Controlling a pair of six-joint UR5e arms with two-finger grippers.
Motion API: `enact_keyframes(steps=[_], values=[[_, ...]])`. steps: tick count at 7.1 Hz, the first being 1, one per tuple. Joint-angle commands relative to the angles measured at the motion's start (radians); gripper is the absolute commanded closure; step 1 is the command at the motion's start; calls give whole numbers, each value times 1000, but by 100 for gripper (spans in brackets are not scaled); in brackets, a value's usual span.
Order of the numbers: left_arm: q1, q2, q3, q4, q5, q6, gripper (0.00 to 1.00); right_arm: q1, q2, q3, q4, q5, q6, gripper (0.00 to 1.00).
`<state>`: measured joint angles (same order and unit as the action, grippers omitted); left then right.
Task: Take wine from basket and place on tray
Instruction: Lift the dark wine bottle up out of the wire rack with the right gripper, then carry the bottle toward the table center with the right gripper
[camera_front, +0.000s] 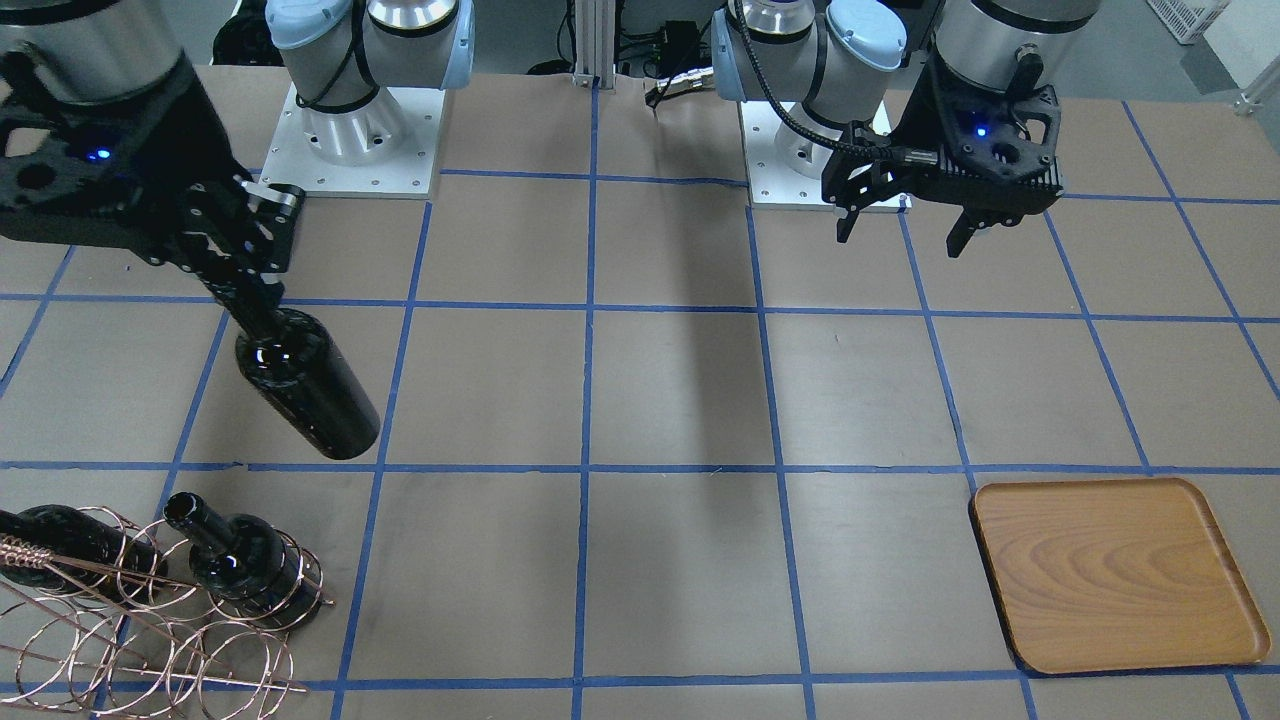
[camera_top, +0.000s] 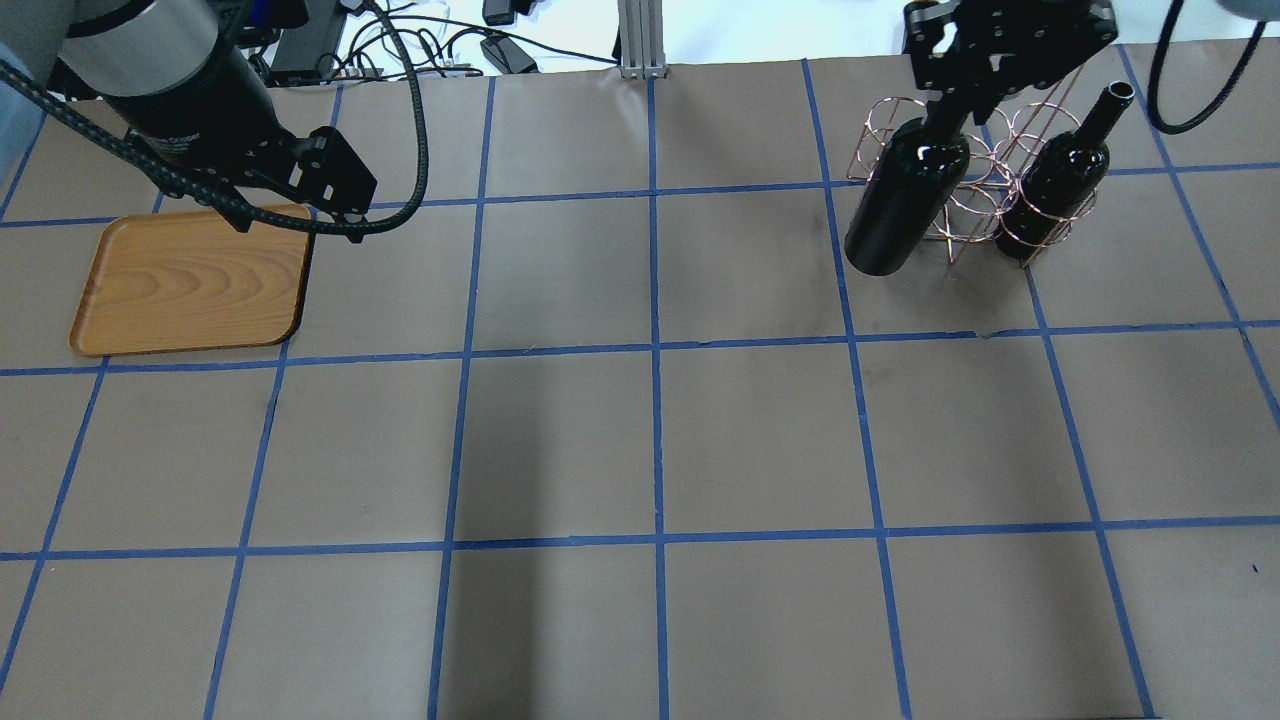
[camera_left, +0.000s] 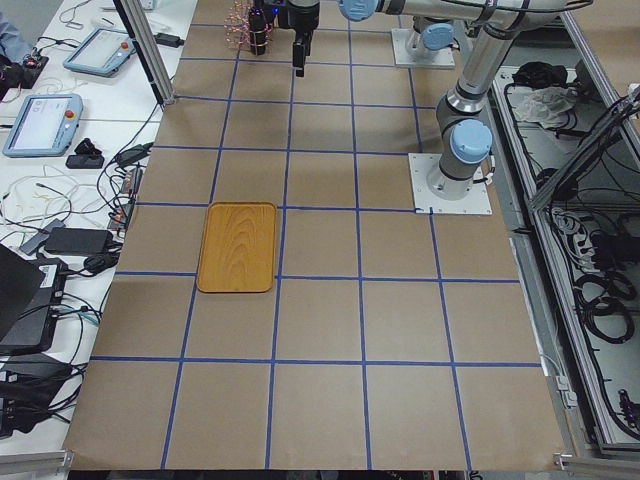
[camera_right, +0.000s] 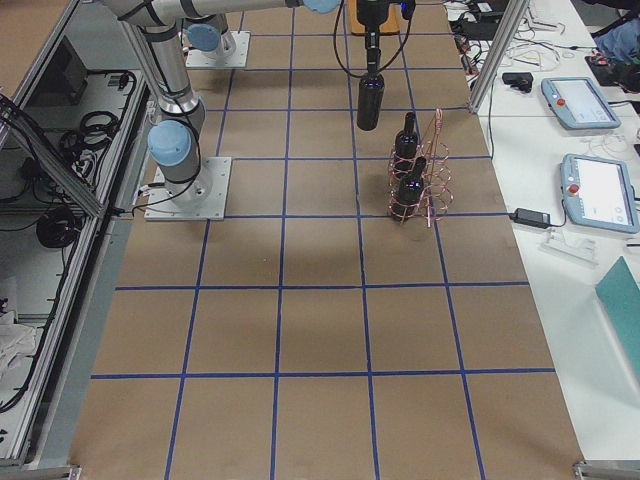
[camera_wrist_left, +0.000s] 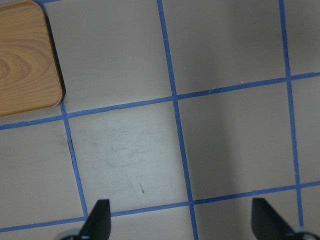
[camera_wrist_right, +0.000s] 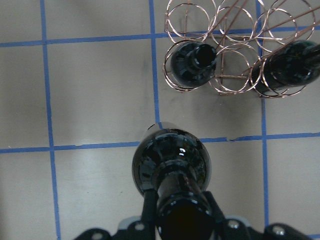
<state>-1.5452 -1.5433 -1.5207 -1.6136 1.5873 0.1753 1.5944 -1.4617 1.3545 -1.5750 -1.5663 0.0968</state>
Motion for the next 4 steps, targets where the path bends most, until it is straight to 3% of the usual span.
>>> enact_keyframes(steps=[1,4], values=[[4,2,2,1,0,1,0,143,32,44,-90,-4,188,100],[5,3,4,1,0,3,0,301,63,128,-201,6,407,100]])
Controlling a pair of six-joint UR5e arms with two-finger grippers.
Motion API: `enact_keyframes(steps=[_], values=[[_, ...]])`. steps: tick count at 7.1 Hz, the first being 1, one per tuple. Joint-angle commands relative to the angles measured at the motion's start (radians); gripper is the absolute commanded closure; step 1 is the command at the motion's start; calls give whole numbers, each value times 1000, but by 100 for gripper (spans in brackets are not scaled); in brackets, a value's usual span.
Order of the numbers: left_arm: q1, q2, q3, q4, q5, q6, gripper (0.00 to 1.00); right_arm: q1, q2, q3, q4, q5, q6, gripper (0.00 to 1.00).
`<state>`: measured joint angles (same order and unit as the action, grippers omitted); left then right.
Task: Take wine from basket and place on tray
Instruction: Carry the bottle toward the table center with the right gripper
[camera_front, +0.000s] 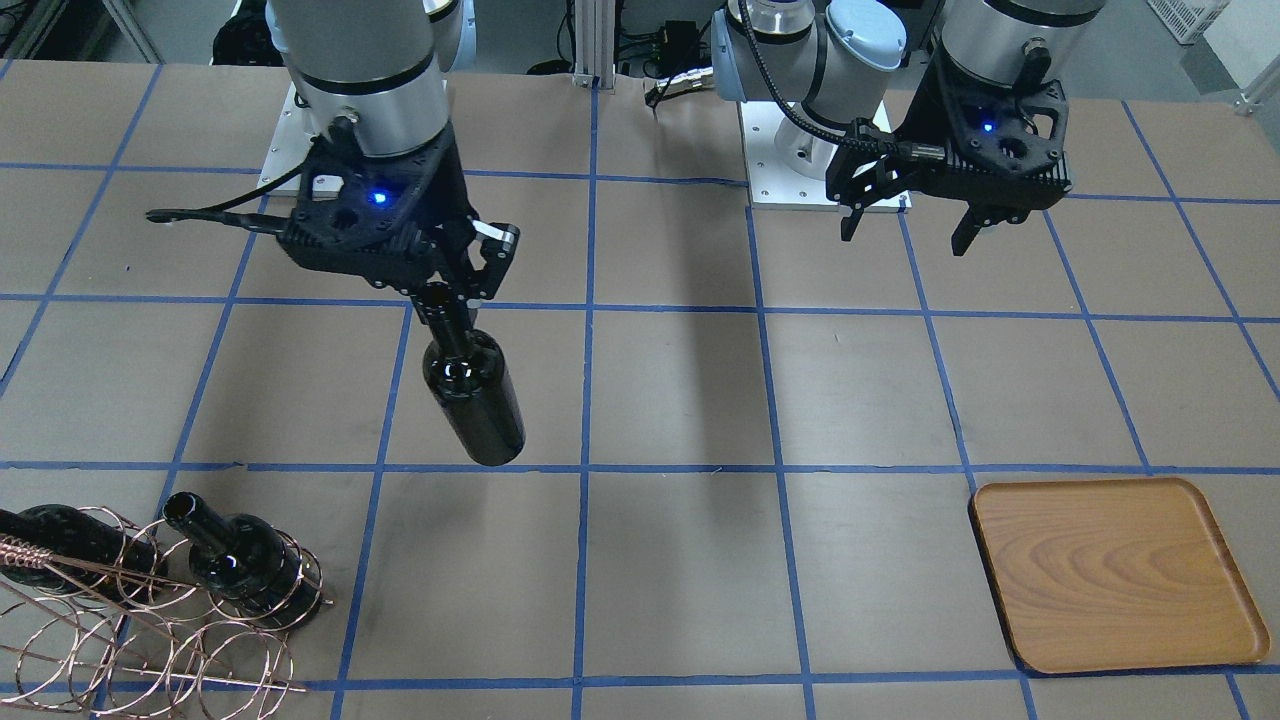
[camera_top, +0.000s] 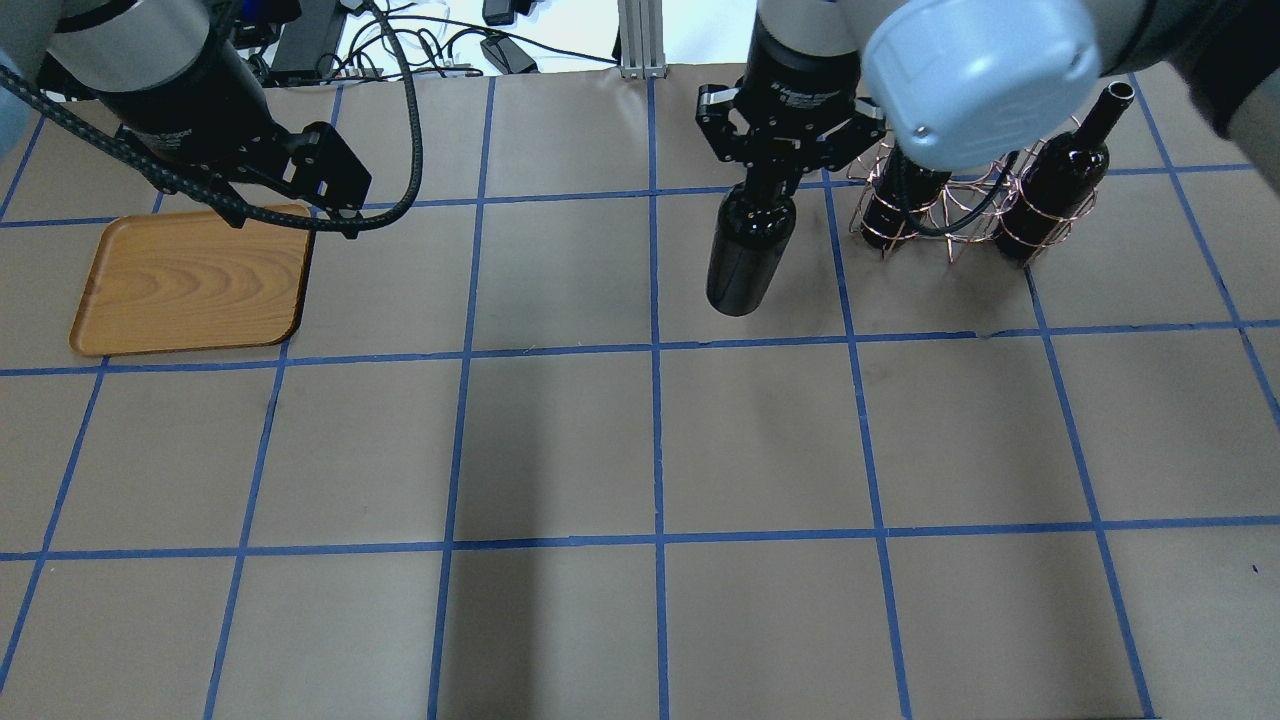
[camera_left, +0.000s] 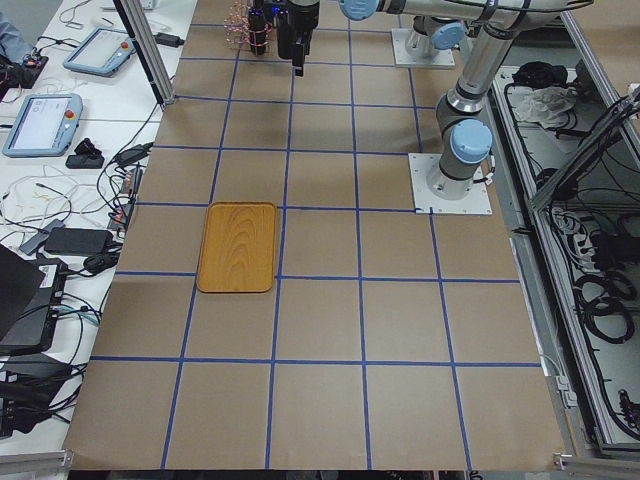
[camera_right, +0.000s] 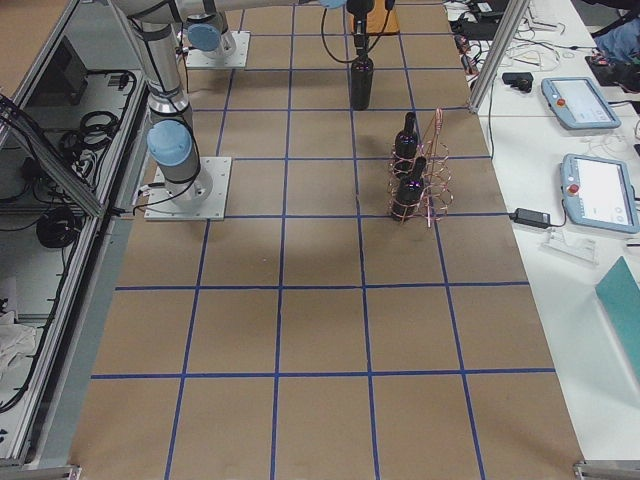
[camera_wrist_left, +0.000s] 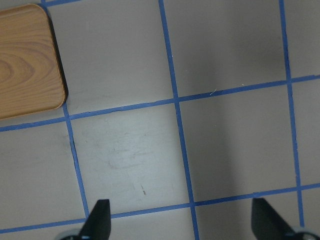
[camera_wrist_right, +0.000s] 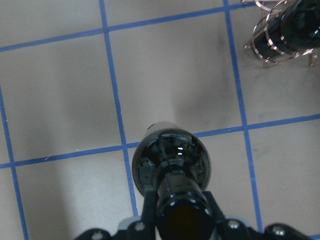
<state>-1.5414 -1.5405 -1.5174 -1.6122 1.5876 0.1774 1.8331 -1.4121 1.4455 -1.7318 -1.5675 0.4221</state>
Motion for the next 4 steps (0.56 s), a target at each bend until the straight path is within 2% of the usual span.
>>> enact_keyframes(steps=[1,4], values=[[1,0,2,9,2,-1,0,102,22,70,-95,7,142,100],[45,19,3,9,0,26,0,178,24,115,-111,7,217,100]])
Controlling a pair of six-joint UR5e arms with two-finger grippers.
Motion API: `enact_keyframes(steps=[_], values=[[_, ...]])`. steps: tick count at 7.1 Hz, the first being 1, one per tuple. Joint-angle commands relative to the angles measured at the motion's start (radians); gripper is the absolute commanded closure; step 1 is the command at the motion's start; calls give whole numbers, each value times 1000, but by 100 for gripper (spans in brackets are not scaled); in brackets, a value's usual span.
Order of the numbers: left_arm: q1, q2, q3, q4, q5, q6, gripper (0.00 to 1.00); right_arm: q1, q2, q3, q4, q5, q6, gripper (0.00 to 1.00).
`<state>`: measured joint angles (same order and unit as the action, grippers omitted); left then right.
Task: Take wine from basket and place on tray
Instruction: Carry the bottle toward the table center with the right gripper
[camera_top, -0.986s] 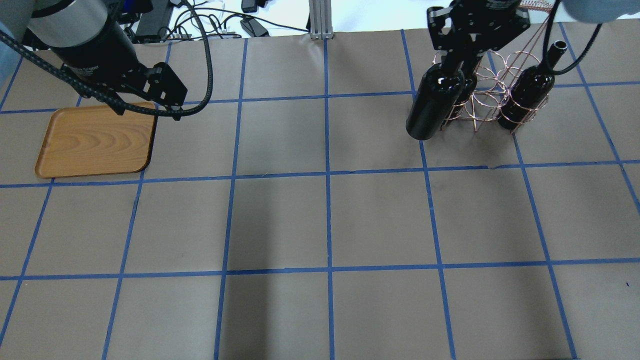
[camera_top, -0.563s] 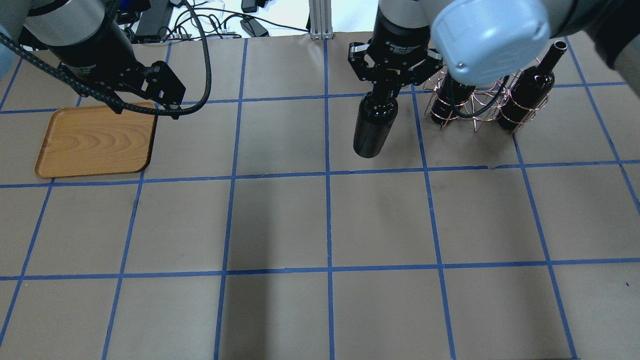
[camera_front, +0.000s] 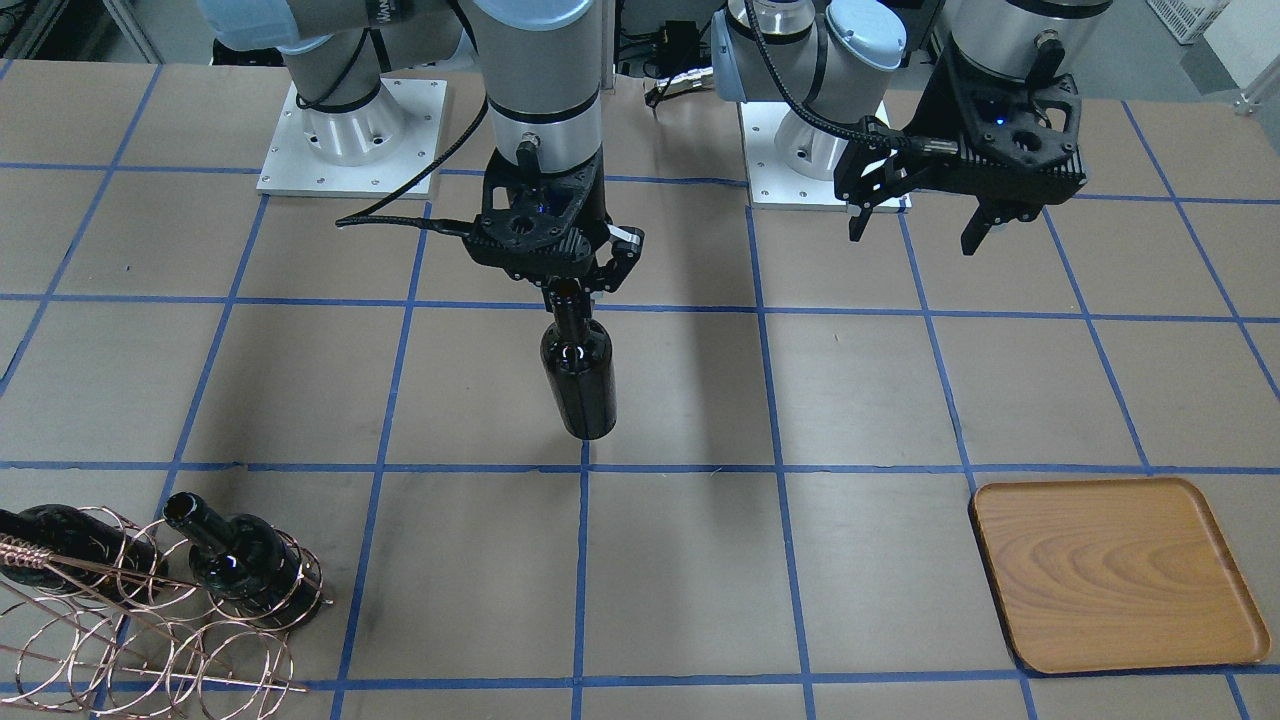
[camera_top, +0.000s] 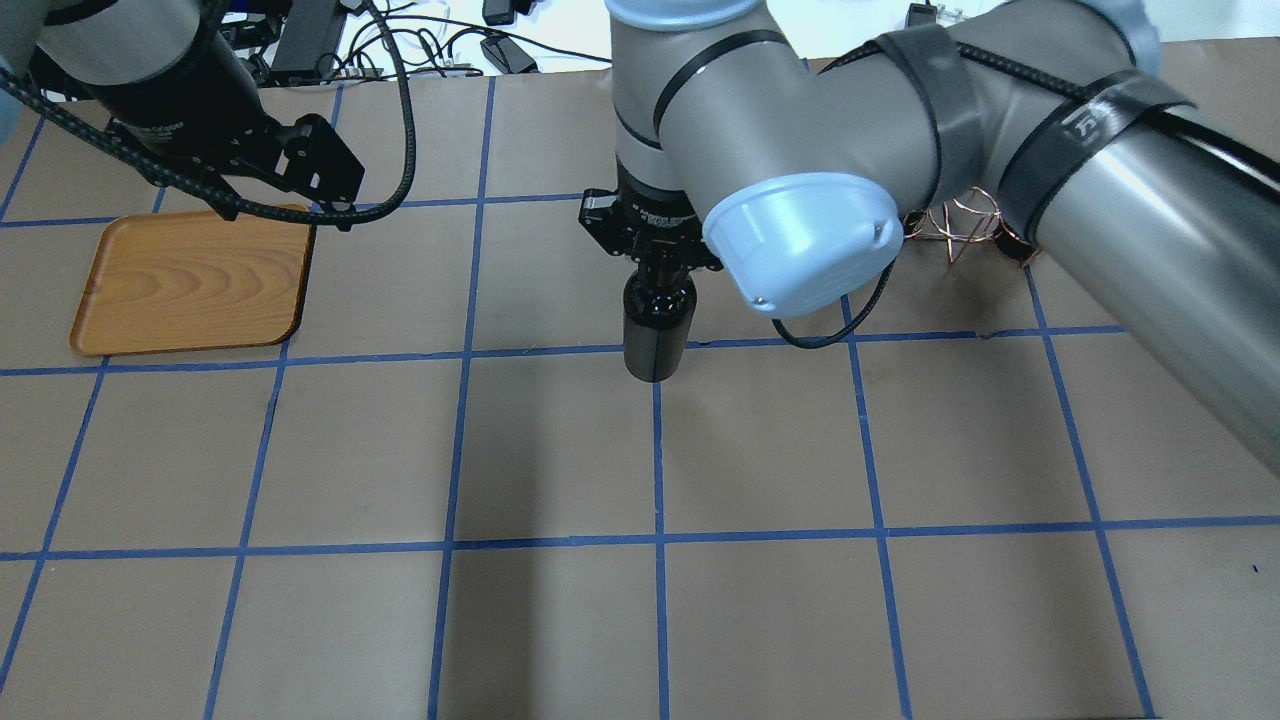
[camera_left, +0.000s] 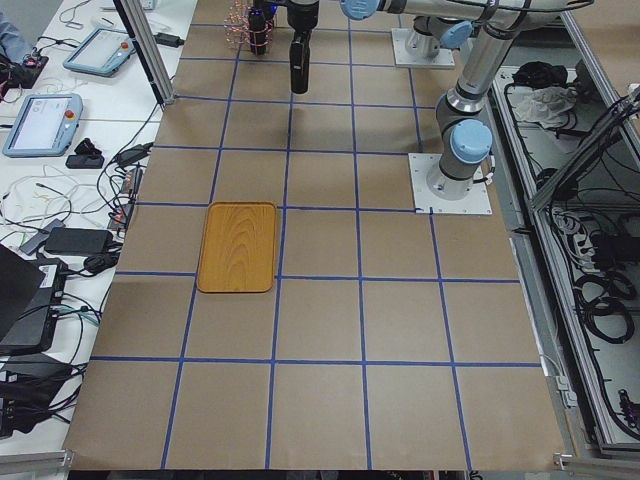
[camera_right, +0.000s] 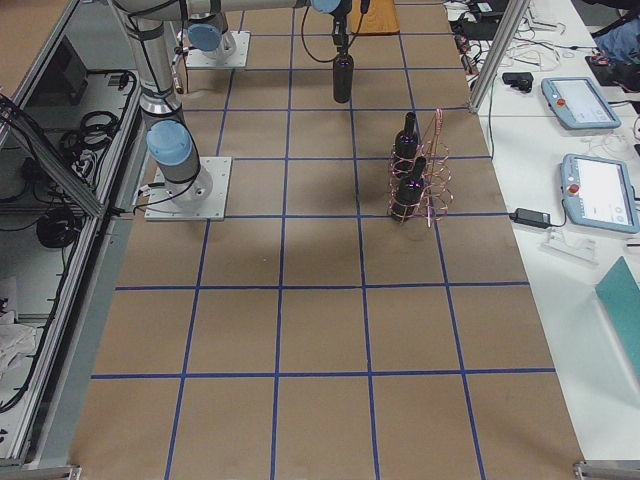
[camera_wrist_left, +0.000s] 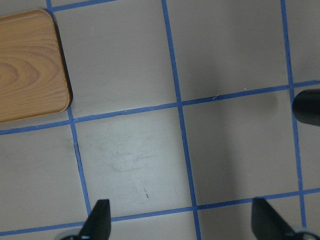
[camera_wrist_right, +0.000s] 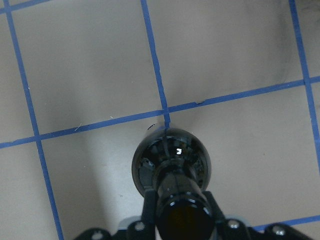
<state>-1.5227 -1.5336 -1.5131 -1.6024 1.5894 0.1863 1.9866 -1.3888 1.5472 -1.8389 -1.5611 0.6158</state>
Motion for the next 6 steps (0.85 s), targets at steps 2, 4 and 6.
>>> enact_keyframes(steps=[2,4,6], values=[[49,23,-7,-2,-6,33,0,78,22,22,-5,-8,62,100],[49,24,-9,-2,-6,35,0,89,42,25,-9,-11,90,100],[49,24,-10,-2,-6,35,0,94,56,30,-8,-8,116,100]])
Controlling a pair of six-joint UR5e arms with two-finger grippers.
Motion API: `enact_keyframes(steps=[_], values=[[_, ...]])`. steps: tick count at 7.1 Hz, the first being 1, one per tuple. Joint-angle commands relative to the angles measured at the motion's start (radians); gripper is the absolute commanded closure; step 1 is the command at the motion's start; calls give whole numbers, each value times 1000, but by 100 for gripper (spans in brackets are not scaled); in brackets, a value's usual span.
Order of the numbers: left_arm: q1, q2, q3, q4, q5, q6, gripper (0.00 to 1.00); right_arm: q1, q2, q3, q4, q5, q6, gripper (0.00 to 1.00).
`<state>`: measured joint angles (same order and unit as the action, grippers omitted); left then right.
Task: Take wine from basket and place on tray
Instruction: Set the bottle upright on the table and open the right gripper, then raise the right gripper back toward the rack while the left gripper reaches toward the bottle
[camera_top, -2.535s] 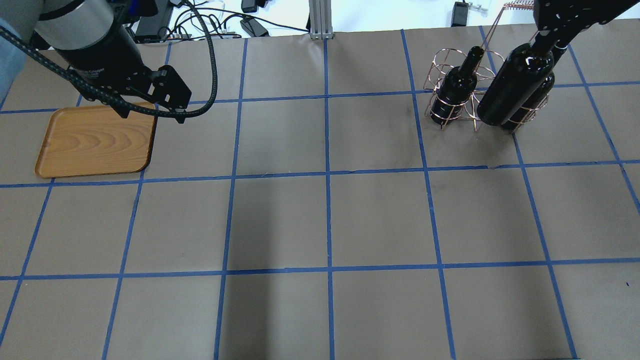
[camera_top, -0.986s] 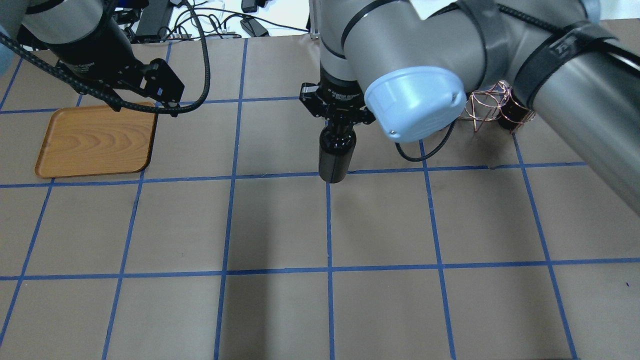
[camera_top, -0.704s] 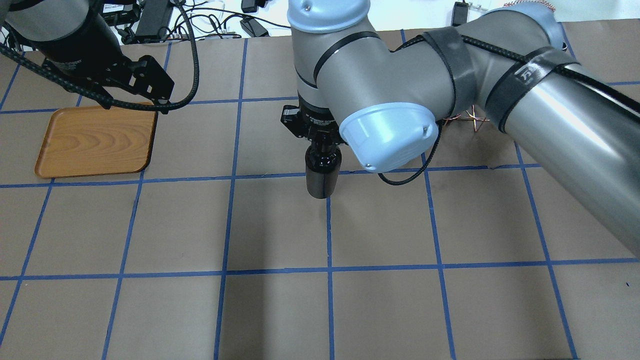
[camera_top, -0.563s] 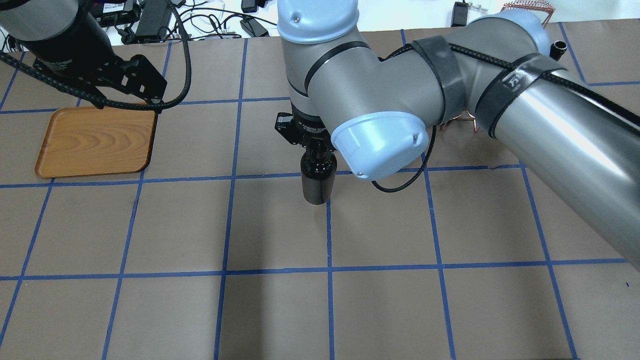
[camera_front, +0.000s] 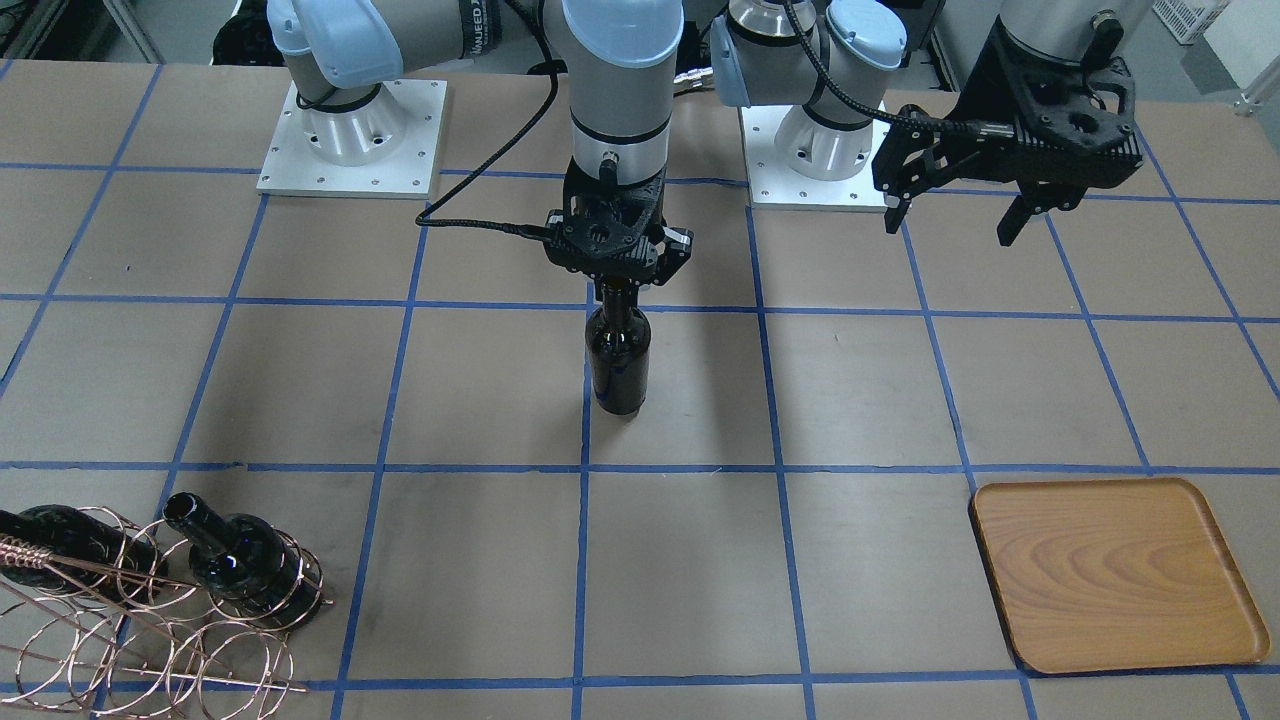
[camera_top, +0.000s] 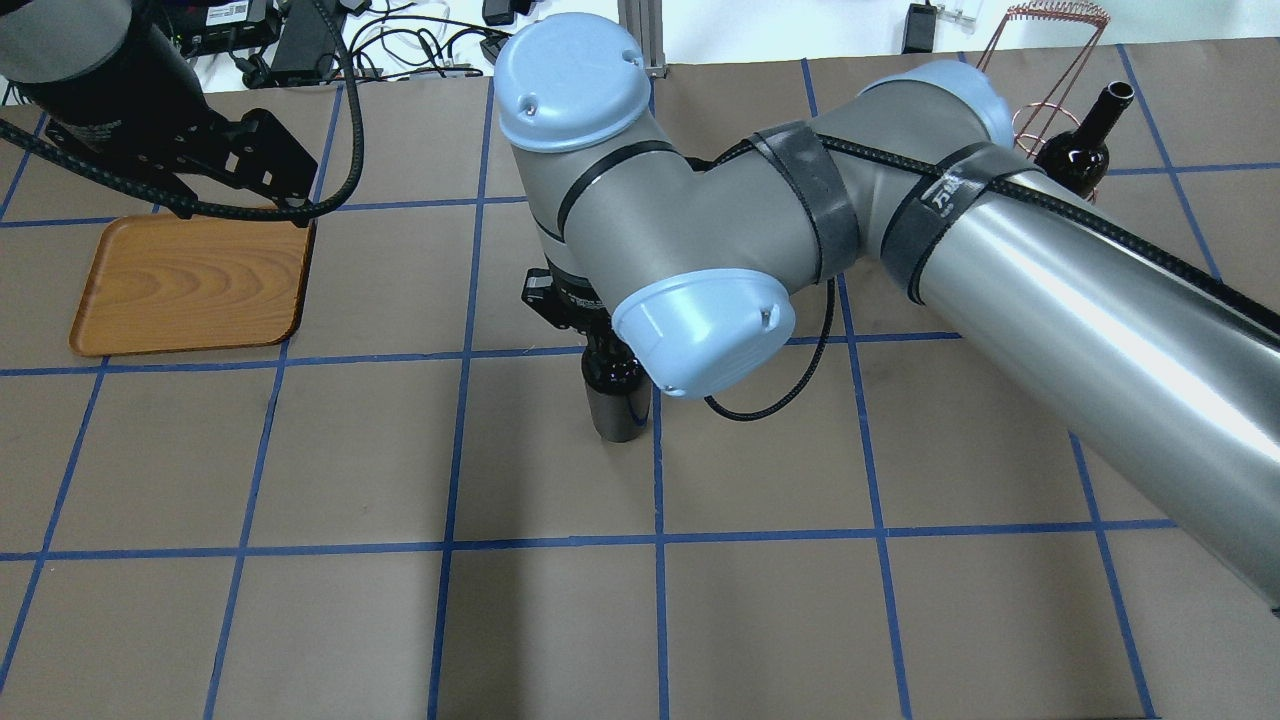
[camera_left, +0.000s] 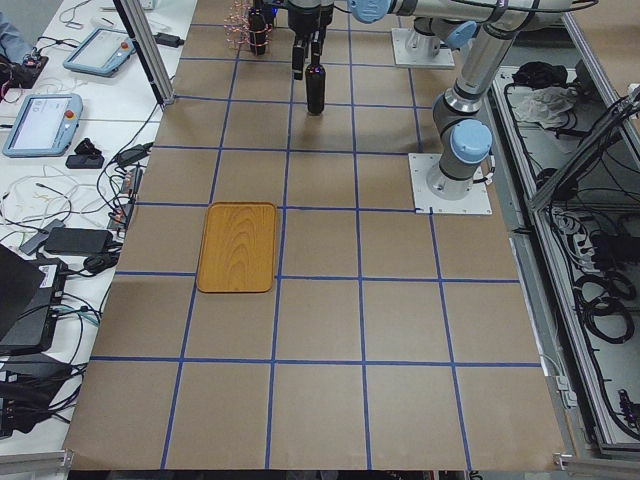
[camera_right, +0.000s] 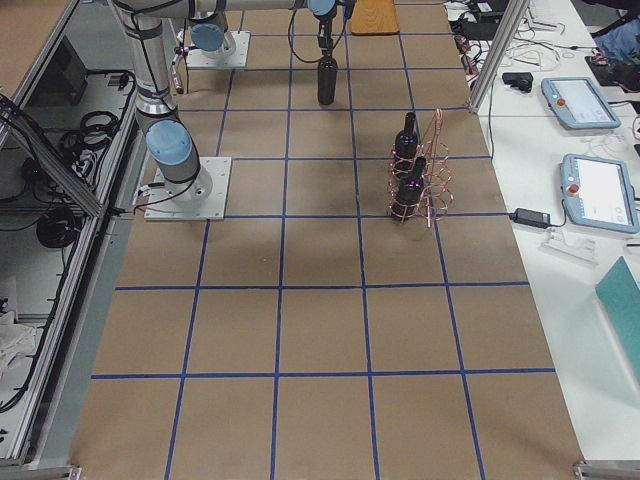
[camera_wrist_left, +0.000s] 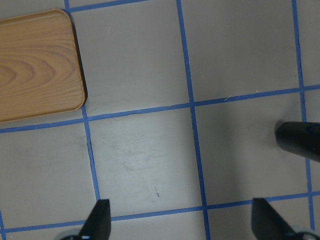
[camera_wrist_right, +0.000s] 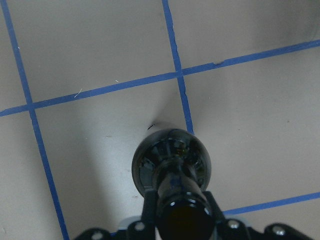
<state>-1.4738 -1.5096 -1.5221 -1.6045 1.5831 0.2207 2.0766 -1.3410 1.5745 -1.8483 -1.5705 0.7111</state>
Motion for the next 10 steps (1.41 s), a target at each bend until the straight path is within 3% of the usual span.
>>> enact_keyframes(steps=[1,3,5,7,9,10], values=[[1,0,-1,0,-2,0,0,3,8,2,3,1,34,100],[1,2,-4,0,-2,-1,0,16,5,1,1,-14,40,1],[1,5,-6,0,0,-1,0,8,-44,-28,12,1,25,0],[-8,-3,-6,-3,-8,-38,0,-54,-64,-57,11,-32,-166,0],[-52,-24,-13,-8,-11,-224,0,-215,-121,-60,-8,-39,-444,0],[-144,-40,-16,3,-5,-315,0,-321,-136,-60,1,-20,-563,0]])
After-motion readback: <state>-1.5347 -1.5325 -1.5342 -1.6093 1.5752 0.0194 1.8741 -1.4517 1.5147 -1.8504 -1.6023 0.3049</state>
